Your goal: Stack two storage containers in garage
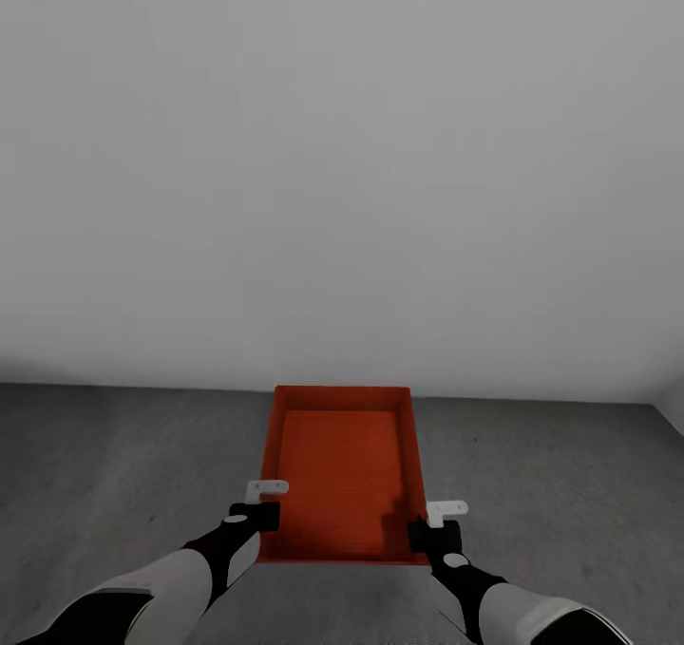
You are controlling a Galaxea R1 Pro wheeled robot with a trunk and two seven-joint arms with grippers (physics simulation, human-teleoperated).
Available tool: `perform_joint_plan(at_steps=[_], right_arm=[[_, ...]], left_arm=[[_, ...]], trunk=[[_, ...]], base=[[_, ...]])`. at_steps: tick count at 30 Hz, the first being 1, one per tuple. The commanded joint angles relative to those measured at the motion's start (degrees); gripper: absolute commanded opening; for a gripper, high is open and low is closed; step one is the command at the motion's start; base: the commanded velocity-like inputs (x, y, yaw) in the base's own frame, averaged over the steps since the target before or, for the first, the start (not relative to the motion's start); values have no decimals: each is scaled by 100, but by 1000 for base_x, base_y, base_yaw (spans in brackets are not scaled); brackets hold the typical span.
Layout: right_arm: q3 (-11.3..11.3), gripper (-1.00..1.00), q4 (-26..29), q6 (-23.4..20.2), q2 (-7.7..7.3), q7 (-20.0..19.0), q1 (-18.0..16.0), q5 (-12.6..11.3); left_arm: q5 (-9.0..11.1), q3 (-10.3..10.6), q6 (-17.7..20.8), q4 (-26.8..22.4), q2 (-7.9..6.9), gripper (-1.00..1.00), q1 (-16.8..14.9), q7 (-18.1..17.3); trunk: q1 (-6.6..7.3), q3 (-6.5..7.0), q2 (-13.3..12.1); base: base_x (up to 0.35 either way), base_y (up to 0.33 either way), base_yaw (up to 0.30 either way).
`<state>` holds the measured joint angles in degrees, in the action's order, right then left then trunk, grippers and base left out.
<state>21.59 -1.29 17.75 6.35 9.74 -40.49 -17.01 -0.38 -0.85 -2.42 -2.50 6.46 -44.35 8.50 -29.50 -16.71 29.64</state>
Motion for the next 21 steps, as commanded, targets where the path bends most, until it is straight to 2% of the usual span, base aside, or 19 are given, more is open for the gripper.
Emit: perform_joint_plan(at_steps=[1, 21], right_arm=[[-287, -100, 15, 132, 6, -7, -8, 110], [-287, -100, 15, 132, -2, -7, -7, 110]], left_arm=[[-5, -249, -21, 16, -259, -100, -4, 81], [21, -249, -11, 27, -259, -100, -4, 81]], trunk=[[-2, -18, 9], [-2, -200, 9]], base=[[0, 0, 0], [0, 0, 0]])
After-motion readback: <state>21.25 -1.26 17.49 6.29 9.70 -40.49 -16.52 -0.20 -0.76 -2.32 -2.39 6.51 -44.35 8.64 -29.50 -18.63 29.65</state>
